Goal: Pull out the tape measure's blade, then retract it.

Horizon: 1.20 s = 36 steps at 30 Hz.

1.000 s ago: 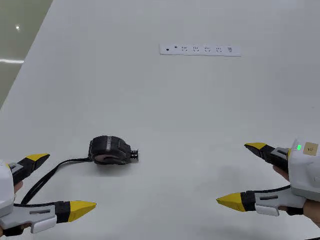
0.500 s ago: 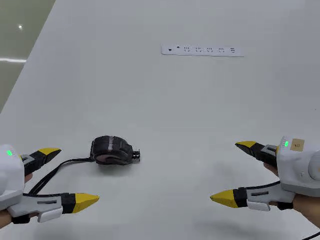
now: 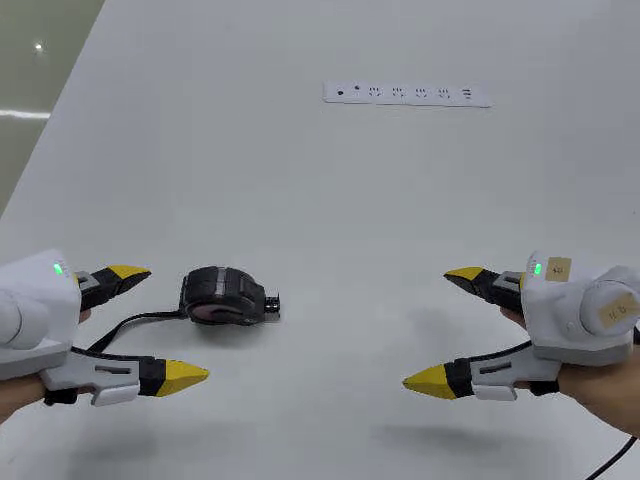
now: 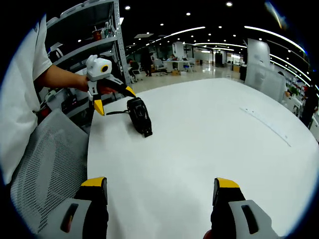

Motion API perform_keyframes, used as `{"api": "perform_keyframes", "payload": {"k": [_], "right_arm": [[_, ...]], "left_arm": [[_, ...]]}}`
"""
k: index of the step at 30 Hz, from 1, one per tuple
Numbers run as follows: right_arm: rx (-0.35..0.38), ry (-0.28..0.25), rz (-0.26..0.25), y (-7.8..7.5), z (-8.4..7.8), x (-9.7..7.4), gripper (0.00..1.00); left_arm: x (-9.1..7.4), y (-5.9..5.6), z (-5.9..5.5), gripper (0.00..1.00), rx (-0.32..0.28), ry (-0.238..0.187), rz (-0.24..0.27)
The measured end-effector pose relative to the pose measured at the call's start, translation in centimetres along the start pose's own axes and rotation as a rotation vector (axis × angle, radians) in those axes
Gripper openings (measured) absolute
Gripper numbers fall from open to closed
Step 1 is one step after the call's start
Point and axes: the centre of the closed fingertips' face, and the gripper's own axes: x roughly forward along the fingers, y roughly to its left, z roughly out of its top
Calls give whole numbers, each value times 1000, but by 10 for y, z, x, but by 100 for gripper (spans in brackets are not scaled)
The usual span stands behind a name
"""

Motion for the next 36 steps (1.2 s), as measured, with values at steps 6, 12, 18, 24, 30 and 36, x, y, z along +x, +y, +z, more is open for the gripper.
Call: {"api": "perform_keyframes", "payload": {"k": [6, 12, 18, 24, 30, 36], "right_arm": [[-28, 13, 26, 1, 3, 10, 86], [-63, 29, 42, -2, 6, 17, 85], [-93, 43, 57, -3, 11, 25, 85], [-110, 50, 74, -3, 15, 33, 85], [-125, 57, 90, -3, 17, 38, 83], [-121, 59, 103, -3, 19, 42, 82]], "left_arm": [[9, 4, 2, 79, 54, 27, -22], [17, 9, -1, 77, 110, 73, -38], [24, 11, -6, 72, 137, 123, -73], [34, 14, -10, 66, 172, 163, -99], [39, 18, -10, 59, 211, 181, -115], [44, 17, -11, 52, 228, 193, -143]]}}
